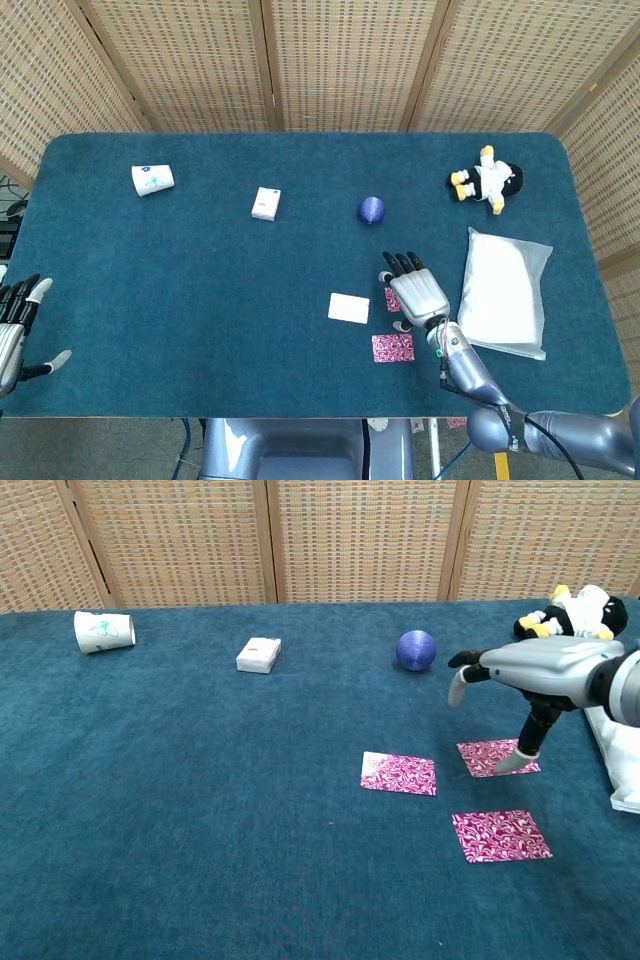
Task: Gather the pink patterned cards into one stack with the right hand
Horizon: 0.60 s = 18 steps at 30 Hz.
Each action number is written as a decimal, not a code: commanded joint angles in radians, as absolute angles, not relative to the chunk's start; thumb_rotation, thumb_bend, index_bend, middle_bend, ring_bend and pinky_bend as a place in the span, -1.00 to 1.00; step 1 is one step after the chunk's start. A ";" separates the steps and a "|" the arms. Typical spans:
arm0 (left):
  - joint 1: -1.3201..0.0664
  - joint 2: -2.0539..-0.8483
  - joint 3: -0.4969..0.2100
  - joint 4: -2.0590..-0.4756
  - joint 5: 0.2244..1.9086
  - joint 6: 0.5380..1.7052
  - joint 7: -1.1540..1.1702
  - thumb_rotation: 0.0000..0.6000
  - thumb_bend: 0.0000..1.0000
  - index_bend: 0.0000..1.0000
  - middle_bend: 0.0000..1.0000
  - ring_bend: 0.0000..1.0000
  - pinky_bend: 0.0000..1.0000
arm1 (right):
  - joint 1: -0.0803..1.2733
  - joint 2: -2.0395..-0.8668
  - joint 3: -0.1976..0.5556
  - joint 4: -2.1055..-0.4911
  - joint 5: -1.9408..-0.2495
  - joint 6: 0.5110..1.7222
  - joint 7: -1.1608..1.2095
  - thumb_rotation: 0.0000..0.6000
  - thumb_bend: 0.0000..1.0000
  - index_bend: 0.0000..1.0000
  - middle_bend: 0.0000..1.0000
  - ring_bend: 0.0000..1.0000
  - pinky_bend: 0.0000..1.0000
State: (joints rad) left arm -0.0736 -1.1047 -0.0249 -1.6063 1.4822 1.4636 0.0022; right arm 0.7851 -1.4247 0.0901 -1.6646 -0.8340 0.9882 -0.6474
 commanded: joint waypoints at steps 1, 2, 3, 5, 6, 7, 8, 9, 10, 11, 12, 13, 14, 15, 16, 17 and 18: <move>-0.073 -1.106 -0.026 -1.607 1.481 1.464 0.005 1.00 -1.00 -1.00 -1.00 -1.00 -1.00 | 0.789 -1.437 0.086 -1.612 -0.813 0.965 -0.635 1.00 -0.58 -0.49 -1.00 -1.00 -0.93; -0.073 -1.106 -0.026 -1.608 1.480 1.464 0.006 1.00 -1.00 -1.00 -1.00 -1.00 -1.00 | 0.789 -1.442 0.087 -1.599 -0.806 0.960 -0.632 1.00 -0.55 -0.49 -1.00 -1.00 -0.93; -0.073 -1.106 -0.026 -1.608 1.479 1.464 0.007 1.00 -1.00 -1.00 -1.00 -1.00 -1.00 | 0.791 -1.445 0.087 -1.587 -0.801 0.955 -0.629 1.00 -0.52 -0.48 -1.00 -1.00 -0.93; -0.074 -1.106 -0.027 -1.608 1.478 1.464 0.008 1.00 -1.00 -1.00 -1.00 -1.00 -1.00 | 0.793 -1.452 0.085 -1.567 -0.797 0.947 -0.627 1.00 -0.48 -0.47 -1.00 -1.00 -0.93; -0.074 -1.106 -0.027 -1.608 1.478 1.464 0.008 1.00 -1.00 -1.00 -1.00 -1.00 -1.00 | 0.794 -1.457 0.083 -1.556 -0.796 0.945 -0.628 1.00 -0.48 -0.47 -1.00 -1.00 -0.93; -0.074 -1.106 -0.027 -1.608 1.478 1.463 0.007 1.00 -1.00 -1.00 -1.00 -1.00 -1.00 | 0.795 -1.461 0.081 -1.546 -0.796 0.943 -0.630 1.00 -0.48 -0.46 -1.00 -1.00 -0.93; -0.074 -1.106 -0.027 -1.609 1.478 1.463 0.007 1.00 -1.00 -1.00 -1.00 -1.00 -1.00 | 0.796 -1.465 0.079 -1.537 -0.796 0.942 -0.631 1.00 -0.48 -0.45 -1.00 -1.00 -0.93; -0.074 -1.106 -0.027 -1.609 1.478 1.463 0.007 1.00 -1.00 -1.00 -1.00 -1.00 -1.00 | 0.797 -1.469 0.077 -1.527 -0.795 0.940 -0.632 1.00 -0.48 -0.45 -1.00 -1.00 -0.93; -0.074 -1.106 -0.027 -1.609 1.478 1.463 0.007 1.00 -1.00 -1.00 -1.00 -1.00 -1.00 | 0.797 -1.473 0.076 -1.519 -0.795 0.939 -0.632 1.00 -0.48 -0.45 -1.00 -1.00 -0.93; -0.074 -1.106 -0.027 -1.608 1.478 1.463 0.006 1.00 -1.00 -1.00 -1.00 -1.00 -1.00 | 0.797 -1.476 0.075 -1.511 -0.794 0.937 -0.631 1.00 -0.48 -0.45 -1.00 -1.00 -0.93; -0.074 -1.106 -0.027 -1.608 1.478 1.463 0.005 1.00 -1.00 -1.00 -1.00 -1.00 -1.00 | 0.796 -1.479 0.074 -1.504 -0.795 0.935 -0.630 1.00 -0.48 -0.44 -1.00 -1.00 -0.93; -0.074 -1.106 -0.027 -1.608 1.478 1.463 0.004 1.00 -1.00 -1.00 -1.00 -1.00 -1.00 | 0.796 -1.480 0.071 -1.498 -0.797 0.934 -0.628 1.00 -0.48 -0.44 -1.00 -1.00 -0.93; -0.074 -1.106 -0.027 -1.608 1.478 1.463 0.004 1.00 -1.00 -1.00 -1.00 -1.00 -1.00 | 0.794 -1.481 0.070 -1.494 -0.800 0.933 -0.625 1.00 -0.48 -0.43 -1.00 -1.00 -0.93; -0.074 -1.105 -0.027 -1.608 1.478 1.462 0.004 1.00 -1.00 -1.00 -1.00 -1.00 -1.00 | 0.792 -1.482 0.067 -1.490 -0.805 0.932 -0.622 1.00 -0.48 -0.43 -1.00 -1.00 -0.93; -0.074 -1.105 -0.027 -1.608 1.478 1.462 0.004 1.00 -1.00 -1.00 -1.00 -1.00 -1.00 | 0.791 -1.482 0.065 -1.488 -0.808 0.932 -0.620 1.00 -0.48 -0.43 -1.00 -1.00 -0.93; -0.074 -1.105 -0.027 -1.608 1.478 1.462 0.004 1.00 -1.00 -1.00 -1.00 -1.00 -1.00 | 0.789 -1.482 0.063 -1.485 -0.813 0.932 -0.618 1.00 -0.48 -0.43 -1.00 -1.00 -0.93; -0.074 -1.105 -0.027 -1.607 1.478 1.462 0.004 1.00 -1.00 -1.00 -1.00 -1.00 -1.00 | 0.788 -1.482 0.061 -1.481 -0.817 0.932 -0.616 1.00 -0.48 -0.43 -1.00 -1.00 -0.93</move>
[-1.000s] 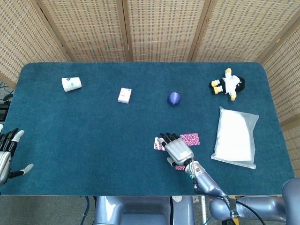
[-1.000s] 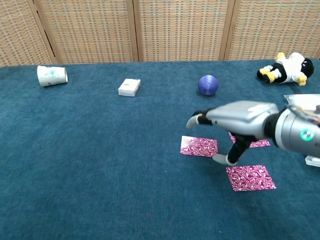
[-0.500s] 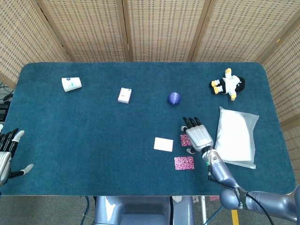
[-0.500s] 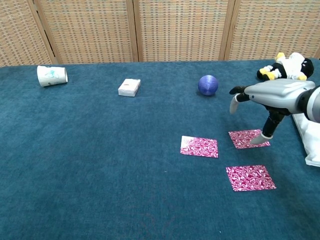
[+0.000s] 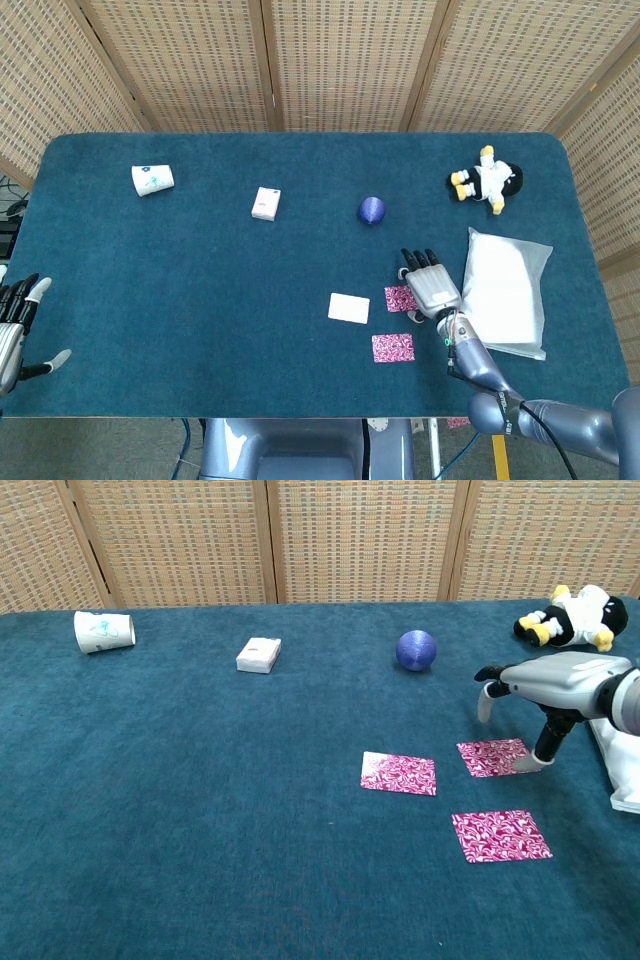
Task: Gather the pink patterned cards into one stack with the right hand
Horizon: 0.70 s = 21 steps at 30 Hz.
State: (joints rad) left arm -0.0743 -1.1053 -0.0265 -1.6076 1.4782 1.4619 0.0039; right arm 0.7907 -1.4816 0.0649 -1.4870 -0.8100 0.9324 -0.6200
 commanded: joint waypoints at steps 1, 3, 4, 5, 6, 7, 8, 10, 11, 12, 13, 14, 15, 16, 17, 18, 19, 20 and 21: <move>-0.074 -1.105 -0.026 -1.607 1.478 1.462 0.004 1.00 -1.00 -1.00 -1.00 -1.00 -1.00 | 0.786 -1.483 0.058 -1.475 -0.824 0.932 -0.614 1.00 -0.48 -0.43 -1.00 -1.00 -0.93; -0.074 -1.105 -0.026 -1.607 1.478 1.462 0.004 1.00 -1.00 -1.00 -1.00 -1.00 -1.00 | 0.783 -1.486 0.056 -1.465 -0.831 0.933 -0.610 1.00 -0.48 -0.43 -1.00 -1.00 -0.93; -0.074 -1.105 -0.026 -1.608 1.479 1.462 0.004 1.00 -1.00 -1.00 -1.00 -1.00 -1.00 | 0.782 -1.487 0.056 -1.460 -0.833 0.932 -0.607 1.00 -0.48 -0.43 -1.00 -1.00 -0.93; -0.074 -1.105 -0.027 -1.608 1.478 1.463 0.004 1.00 -1.00 -1.00 -1.00 -1.00 -1.00 | 0.781 -1.489 0.057 -1.455 -0.834 0.931 -0.602 1.00 -0.48 -0.43 -1.00 -1.00 -0.93; -0.074 -1.105 -0.026 -1.608 1.478 1.463 0.005 1.00 -1.00 -1.00 -1.00 -1.00 -1.00 | 0.779 -1.492 0.057 -1.449 -0.835 0.927 -0.595 1.00 -0.48 -0.43 -1.00 -1.00 -0.93; -0.074 -1.106 -0.027 -1.608 1.478 1.463 0.005 1.00 -1.00 -1.00 -1.00 -1.00 -1.00 | 0.777 -1.494 0.057 -1.442 -0.838 0.924 -0.589 1.00 -0.48 -0.43 -1.00 -1.00 -0.93; -0.074 -1.106 -0.027 -1.608 1.478 1.463 0.005 1.00 -1.00 -1.00 -1.00 -1.00 -1.00 | 0.776 -1.498 0.057 -1.434 -0.842 0.920 -0.583 1.00 -0.48 -0.43 -1.00 -1.00 -0.93; -0.074 -1.106 -0.027 -1.609 1.477 1.463 0.007 1.00 -1.00 -1.00 -1.00 -1.00 -1.00 | 0.774 -1.505 0.056 -1.419 -0.846 0.915 -0.577 1.00 -0.48 -0.43 -1.00 -1.00 -0.93; -0.074 -1.106 -0.027 -1.610 1.477 1.463 0.007 1.00 -1.00 -1.00 -1.00 -1.00 -1.00 | 0.773 -1.508 0.055 -1.413 -0.846 0.912 -0.575 1.00 -0.48 -0.43 -1.00 -1.00 -0.93; -0.074 -1.106 -0.027 -1.610 1.477 1.463 0.007 1.00 -1.00 -1.00 -1.00 -1.00 -1.00 | 0.773 -1.514 0.055 -1.404 -0.845 0.908 -0.573 1.00 -0.48 -0.43 -1.00 -1.00 -0.93; -0.074 -1.106 -0.027 -1.609 1.477 1.463 0.007 1.00 -1.00 -1.00 -1.00 -1.00 -1.00 | 0.772 -1.517 0.055 -1.399 -0.844 0.905 -0.572 1.00 -0.48 -0.43 -1.00 -1.00 -0.93; -0.074 -1.106 -0.027 -1.609 1.477 1.463 0.007 1.00 -1.00 -1.00 -1.00 -1.00 -1.00 | 0.772 -1.521 0.054 -1.394 -0.844 0.902 -0.571 1.00 -0.48 -0.43 -1.00 -1.00 -0.93; -0.074 -1.106 -0.027 -1.609 1.477 1.463 0.008 1.00 -1.00 -1.00 -1.00 -1.00 -1.00 | 0.772 -1.525 0.053 -1.388 -0.845 0.899 -0.569 1.00 -0.48 -0.43 -1.00 -1.00 -0.93; -0.074 -1.107 -0.027 -1.609 1.477 1.463 0.008 1.00 -1.00 -1.00 -1.00 -1.00 -1.00 | 0.772 -1.528 0.053 -1.383 -0.847 0.897 -0.569 1.00 -0.48 -0.43 -1.00 -1.00 -0.93; -0.074 -1.107 -0.028 -1.608 1.476 1.463 0.007 1.00 -1.00 -1.00 -1.00 -1.00 -1.00 | 0.771 -1.531 0.052 -1.380 -0.848 0.896 -0.569 1.00 -0.48 -0.43 -1.00 -1.00 -0.93; -0.074 -1.107 -0.028 -1.609 1.476 1.463 0.008 1.00 -1.00 -1.00 -1.00 -1.00 -1.00 | 0.771 -1.533 0.052 -1.376 -0.849 0.894 -0.570 1.00 -0.48 -0.43 -1.00 -1.00 -0.93; -0.074 -1.106 -0.028 -1.609 1.476 1.463 0.008 1.00 -1.00 -1.00 -1.00 -1.00 -1.00 | 0.771 -1.536 0.053 -1.374 -0.848 0.894 -0.571 1.00 -0.48 -0.43 -1.00 -1.00 -0.93; -0.074 -1.106 -0.028 -1.609 1.476 1.463 0.008 1.00 -1.00 -1.00 -1.00 -1.00 -1.00 | 0.771 -1.537 0.053 -1.372 -0.847 0.892 -0.571 1.00 -0.48 -0.43 -1.00 -1.00 -0.93; -0.074 -1.106 -0.028 -1.609 1.476 1.463 0.008 1.00 -1.00 -1.00 -1.00 -1.00 -1.00 | 0.772 -1.539 0.054 -1.371 -0.846 0.891 -0.571 1.00 -0.48 -0.43 -1.00 -1.00 -0.93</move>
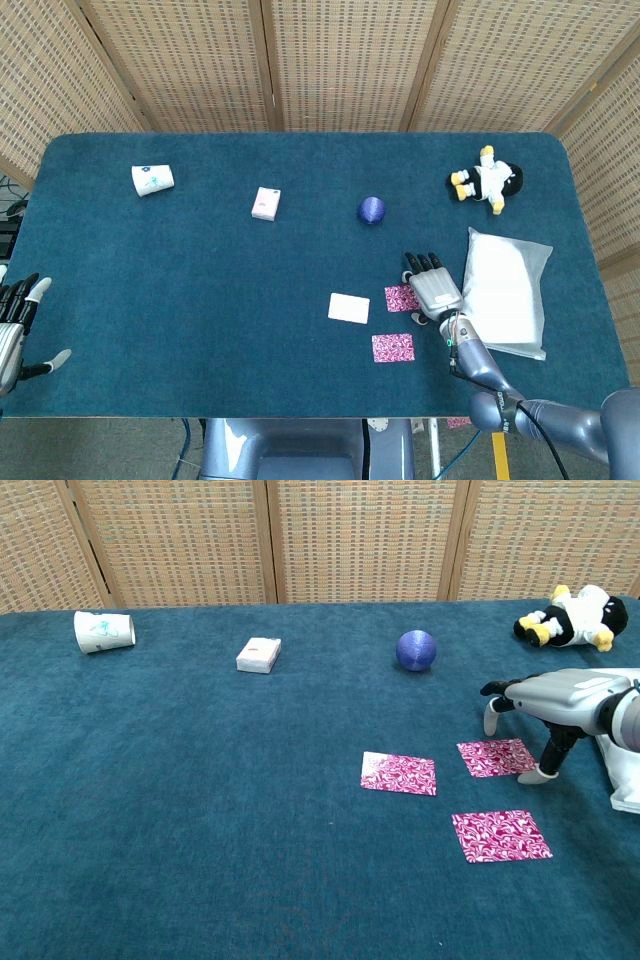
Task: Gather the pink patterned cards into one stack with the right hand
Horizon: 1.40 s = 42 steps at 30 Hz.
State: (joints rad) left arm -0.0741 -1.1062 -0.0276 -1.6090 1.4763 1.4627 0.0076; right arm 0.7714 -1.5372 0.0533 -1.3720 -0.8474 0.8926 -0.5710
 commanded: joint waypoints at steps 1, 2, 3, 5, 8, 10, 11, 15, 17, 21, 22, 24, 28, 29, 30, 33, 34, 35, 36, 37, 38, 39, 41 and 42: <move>-0.074 -1.106 -0.028 -1.609 1.476 1.462 0.007 1.00 -1.00 -1.00 -1.00 -1.00 -1.00 | 0.772 -1.541 0.055 -1.369 -0.845 0.889 -0.571 1.00 -0.48 -0.43 -1.00 -1.00 -0.93; -0.074 -1.106 -0.028 -1.609 1.476 1.462 0.007 1.00 -1.00 -1.00 -1.00 -1.00 -1.00 | 0.772 -1.543 0.056 -1.367 -0.845 0.888 -0.572 1.00 -0.48 -0.43 -1.00 -1.00 -0.93; -0.074 -1.106 -0.028 -1.609 1.476 1.463 0.007 1.00 -1.00 -1.00 -1.00 -1.00 -1.00 | 0.772 -1.544 0.057 -1.366 -0.845 0.888 -0.573 1.00 -0.48 -0.43 -1.00 -1.00 -0.93; -0.074 -1.106 -0.028 -1.609 1.476 1.463 0.007 1.00 -1.00 -1.00 -1.00 -1.00 -1.00 | 0.773 -1.547 0.059 -1.363 -0.844 0.887 -0.574 1.00 -0.48 -0.43 -1.00 -1.00 -0.93; -0.074 -1.106 -0.027 -1.609 1.476 1.463 0.007 1.00 -1.00 -1.00 -1.00 -1.00 -1.00 | 0.775 -1.550 0.062 -1.357 -0.836 0.883 -0.580 1.00 -0.48 -0.43 -1.00 -1.00 -0.93; -0.074 -1.106 -0.028 -1.609 1.476 1.463 0.006 1.00 -1.00 -1.00 -1.00 -1.00 -1.00 | 0.777 -1.551 0.063 -1.353 -0.827 0.879 -0.586 1.00 -0.44 -0.43 -1.00 -1.00 -0.93; -0.074 -1.106 -0.028 -1.609 1.476 1.463 0.006 1.00 -1.00 -1.00 -1.00 -1.00 -1.00 | 0.778 -1.552 0.063 -1.352 -0.822 0.876 -0.590 1.00 -0.38 -0.43 -1.00 -1.00 -0.93; -0.074 -1.106 -0.028 -1.610 1.476 1.462 0.007 1.00 -1.00 -1.00 -1.00 -1.00 -1.00 | 0.784 -1.550 0.067 -1.355 -0.803 0.862 -0.596 1.00 -0.26 -0.37 -1.00 -1.00 -0.93; -0.074 -1.106 -0.028 -1.610 1.475 1.462 0.008 1.00 -1.00 -1.00 -1.00 -1.00 -1.00 | 0.785 -1.549 0.068 -1.358 -0.802 0.859 -0.594 1.00 -0.23 -0.34 -1.00 -1.00 -0.93; -0.074 -1.106 -0.028 -1.610 1.475 1.463 0.008 1.00 -1.00 -1.00 -1.00 -1.00 -1.00 | 0.784 -1.552 0.071 -1.357 -0.810 0.860 -0.583 1.00 -0.21 -0.21 -1.00 -1.00 -0.93; -0.074 -1.106 -0.028 -1.610 1.475 1.463 0.008 1.00 -1.00 -1.00 -1.00 -1.00 -1.00 | 0.782 -1.555 0.072 -1.355 -0.816 0.862 -0.577 1.00 -0.20 -0.20 -1.00 -1.00 -0.93; -0.074 -1.106 -0.028 -1.610 1.475 1.463 0.008 1.00 -1.00 -1.00 -1.00 -1.00 -1.00 | 0.779 -1.559 0.072 -1.350 -0.828 0.865 -0.567 1.00 -0.20 -0.17 -1.00 -1.00 -0.93; -0.074 -1.107 -0.028 -1.610 1.475 1.463 0.008 1.00 -1.00 -1.00 -1.00 -1.00 -1.00 | 0.776 -1.565 0.072 -1.340 -0.843 0.866 -0.555 1.00 -0.20 -0.12 -1.00 -1.00 -0.93; -0.074 -1.107 -0.028 -1.610 1.475 1.463 0.008 1.00 -1.00 -1.00 -1.00 -1.00 -1.00 | 0.775 -1.568 0.073 -1.335 -0.847 0.867 -0.552 1.00 -0.20 -0.10 -1.00 -1.00 -0.93; -0.074 -1.107 -0.028 -1.610 1.475 1.463 0.008 1.00 -1.00 -1.00 -1.00 -1.00 -1.00 | 0.774 -1.570 0.074 -1.332 -0.850 0.868 -0.549 1.00 -0.20 -0.08 -1.00 -1.00 -0.93; -0.074 -1.107 -0.029 -1.610 1.475 1.463 0.007 1.00 -1.00 -1.00 -1.00 -1.00 -1.00 | 0.771 -1.578 0.078 -1.321 -0.861 0.871 -0.535 1.00 -0.20 -0.08 -1.00 -1.00 -0.93; -0.074 -1.107 -0.029 -1.610 1.475 1.463 0.007 1.00 -1.00 -1.00 -1.00 -1.00 -1.00 | 0.770 -1.579 0.079 -1.318 -0.864 0.871 -0.532 1.00 -0.20 -0.08 -1.00 -1.00 -0.93; -0.074 -1.107 -0.028 -1.610 1.475 1.463 0.007 1.00 -1.00 -1.00 -1.00 -1.00 -1.00 | 0.770 -1.580 0.079 -1.316 -0.866 0.871 -0.530 1.00 -0.20 -0.07 -1.00 -1.00 -0.93; -0.074 -1.107 -0.028 -1.610 1.475 1.463 0.007 1.00 -1.00 -1.00 -1.00 -1.00 -1.00 | 0.769 -1.582 0.080 -1.312 -0.868 0.871 -0.526 1.00 -0.20 -0.07 -1.00 -1.00 -0.93; -0.074 -1.107 -0.028 -1.610 1.475 1.463 0.007 1.00 -1.00 -1.00 -1.00 -1.00 -1.00 | 0.768 -1.583 0.082 -1.310 -0.871 0.871 -0.523 1.00 -0.20 -0.07 -1.00 -1.00 -0.93; -0.074 -1.107 -0.028 -1.610 1.475 1.463 0.007 1.00 -1.00 -1.00 -1.00 -1.00 -1.00 | 0.767 -1.584 0.084 -1.308 -0.873 0.870 -0.518 1.00 -0.19 -0.07 -1.00 -1.00 -0.93; -0.074 -1.107 -0.028 -1.610 1.475 1.463 0.007 1.00 -1.00 -1.00 -1.00 -1.00 -1.00 | 0.767 -1.585 0.084 -1.307 -0.873 0.869 -0.516 1.00 -0.17 -0.07 -1.00 -1.00 -0.93; -0.074 -1.107 -0.029 -1.610 1.475 1.463 0.007 1.00 -1.00 -1.00 -1.00 -1.00 -1.00 | 0.766 -1.585 0.087 -1.306 -0.875 0.868 -0.512 1.00 -0.13 -0.06 -1.00 -1.00 -0.93; -0.074 -1.107 -0.029 -1.610 1.475 1.463 0.007 1.00 -1.00 -1.00 -1.00 -1.00 -1.00 | 0.766 -1.585 0.088 -1.306 -0.875 0.867 -0.512 1.00 -0.12 -0.06 -1.00 -1.00 -0.93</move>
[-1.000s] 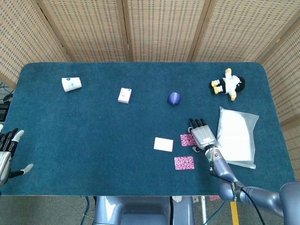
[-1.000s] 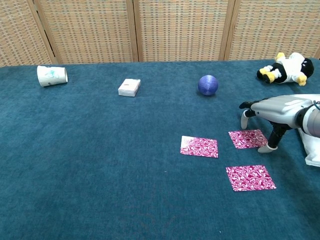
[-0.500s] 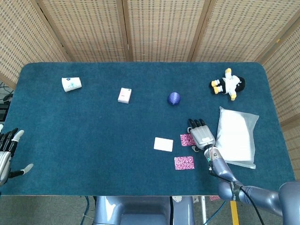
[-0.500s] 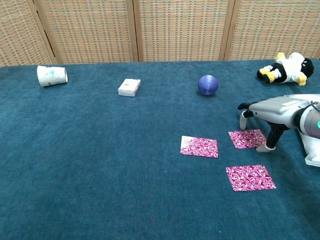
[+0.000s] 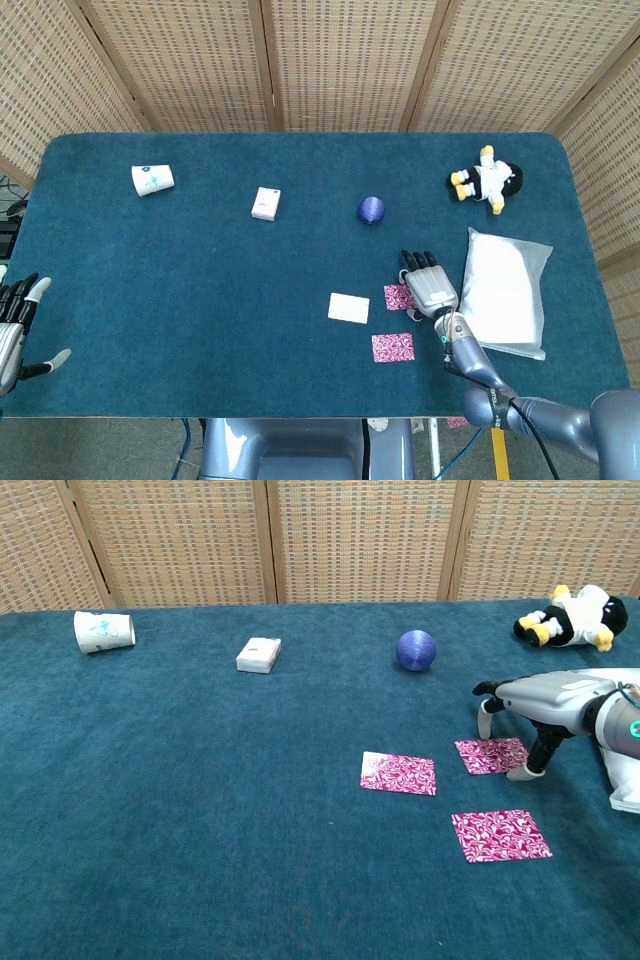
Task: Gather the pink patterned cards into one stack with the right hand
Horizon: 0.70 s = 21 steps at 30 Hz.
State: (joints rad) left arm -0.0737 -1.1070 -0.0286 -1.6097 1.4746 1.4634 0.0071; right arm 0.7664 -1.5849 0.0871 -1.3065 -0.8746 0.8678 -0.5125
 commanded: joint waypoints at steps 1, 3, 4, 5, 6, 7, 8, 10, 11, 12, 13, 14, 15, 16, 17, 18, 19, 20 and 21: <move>-0.074 -1.107 -0.029 -1.610 1.475 1.463 0.007 1.00 -1.00 -1.00 -1.00 -1.00 -1.00 | 0.766 -1.585 0.089 -1.306 -0.875 0.866 -0.512 1.00 -0.12 -0.05 -1.00 -1.00 -0.93; -0.074 -1.107 -0.029 -1.610 1.474 1.463 0.008 1.00 -1.00 -1.00 -1.00 -1.00 -1.00 | 0.767 -1.585 0.091 -1.307 -0.873 0.865 -0.513 1.00 -0.11 -0.05 -1.00 -1.00 -0.93; -0.074 -1.107 -0.029 -1.610 1.474 1.463 0.008 1.00 -1.00 -1.00 -1.00 -1.00 -1.00 | 0.767 -1.585 0.092 -1.308 -0.873 0.864 -0.514 1.00 -0.10 -0.05 -1.00 -1.00 -0.93; -0.074 -1.107 -0.029 -1.610 1.474 1.463 0.008 1.00 -1.00 -1.00 -1.00 -1.00 -1.00 | 0.767 -1.585 0.092 -1.309 -0.873 0.864 -0.515 1.00 -0.10 -0.05 -1.00 -1.00 -0.93; -0.074 -1.107 -0.029 -1.610 1.474 1.463 0.007 1.00 -1.00 -1.00 -1.00 -1.00 -1.00 | 0.767 -1.585 0.092 -1.310 -0.873 0.864 -0.517 1.00 -0.09 -0.05 -1.00 -1.00 -0.93; -0.074 -1.107 -0.029 -1.610 1.474 1.463 0.007 1.00 -1.00 -1.00 -1.00 -1.00 -1.00 | 0.767 -1.585 0.092 -1.311 -0.872 0.864 -0.518 1.00 -0.09 -0.05 -1.00 -1.00 -0.93; -0.073 -1.107 -0.028 -1.610 1.474 1.463 0.007 1.00 -1.00 -1.00 -1.00 -1.00 -1.00 | 0.767 -1.586 0.092 -1.312 -0.872 0.864 -0.519 1.00 -0.08 -0.05 -1.00 -1.00 -0.93; -0.074 -1.107 -0.029 -1.610 1.474 1.463 0.007 1.00 -1.00 -1.00 -1.00 -1.00 -1.00 | 0.766 -1.586 0.092 -1.313 -0.873 0.864 -0.520 1.00 -0.08 -0.05 -1.00 -1.00 -0.93; -0.073 -1.107 -0.028 -1.609 1.475 1.464 0.007 1.00 -1.00 -1.00 -1.00 -1.00 -1.00 | 0.766 -1.585 0.092 -1.314 -0.875 0.865 -0.519 1.00 -0.08 -0.04 -1.00 -1.00 -0.93; -0.074 -1.107 -0.029 -1.609 1.475 1.464 0.007 1.00 -1.00 -1.00 -1.00 -1.00 -1.00 | 0.765 -1.585 0.092 -1.315 -0.877 0.865 -0.519 1.00 -0.08 -0.04 -1.00 -1.00 -0.93; -0.074 -1.107 -0.029 -1.609 1.475 1.463 0.007 1.00 -1.00 -1.00 -1.00 -1.00 -1.00 | 0.765 -1.585 0.092 -1.315 -0.879 0.867 -0.518 1.00 -0.08 -0.03 -1.00 -1.00 -0.93; -0.074 -1.107 -0.029 -1.609 1.475 1.463 0.007 1.00 -1.00 -1.00 -1.00 -1.00 -1.00 | 0.764 -1.585 0.092 -1.316 -0.881 0.868 -0.517 1.00 -0.09 -0.03 -1.00 -1.00 -0.93; -0.074 -1.107 -0.029 -1.609 1.475 1.463 0.007 1.00 -1.00 -1.00 -1.00 -1.00 -1.00 | 0.763 -1.584 0.093 -1.318 -0.883 0.869 -0.514 1.00 -0.09 -0.03 -1.00 -1.00 -0.93; -0.074 -1.107 -0.029 -1.610 1.475 1.463 0.007 1.00 -1.00 -1.00 -1.00 -1.00 -1.00 | 0.763 -1.583 0.094 -1.319 -0.883 0.869 -0.513 1.00 -0.08 -0.03 -1.00 -1.00 -0.93; -0.074 -1.107 -0.029 -1.610 1.474 1.463 0.008 1.00 -1.00 -1.00 -1.00 -1.00 -1.00 | 0.762 -1.582 0.095 -1.320 -0.884 0.870 -0.512 1.00 -0.08 -0.03 -1.00 -1.00 -0.93; -0.074 -1.107 -0.029 -1.610 1.474 1.463 0.008 1.00 -1.00 -1.00 -1.00 -1.00 -1.00 | 0.762 -1.582 0.096 -1.321 -0.884 0.870 -0.511 1.00 -0.08 -0.03 -1.00 -1.00 -0.93; -0.074 -1.107 -0.029 -1.610 1.474 1.463 0.008 1.00 -1.00 -1.00 -1.00 -1.00 -1.00 | 0.762 -1.581 0.097 -1.322 -0.884 0.870 -0.512 1.00 -0.09 -0.03 -1.00 -1.00 -0.93; -0.073 -1.107 -0.028 -1.610 1.474 1.463 0.008 1.00 -1.00 -1.00 -1.00 -1.00 -1.00 | 0.762 -1.581 0.097 -1.323 -0.883 0.871 -0.512 1.00 -0.09 -0.03 -1.00 -1.00 -0.93; -0.073 -1.107 -0.028 -1.610 1.474 1.463 0.008 1.00 -1.00 -1.00 -1.00 -1.00 -1.00 | 0.762 -1.580 0.097 -1.324 -0.883 0.871 -0.514 1.00 -0.09 -0.03 -1.00 -1.00 -0.93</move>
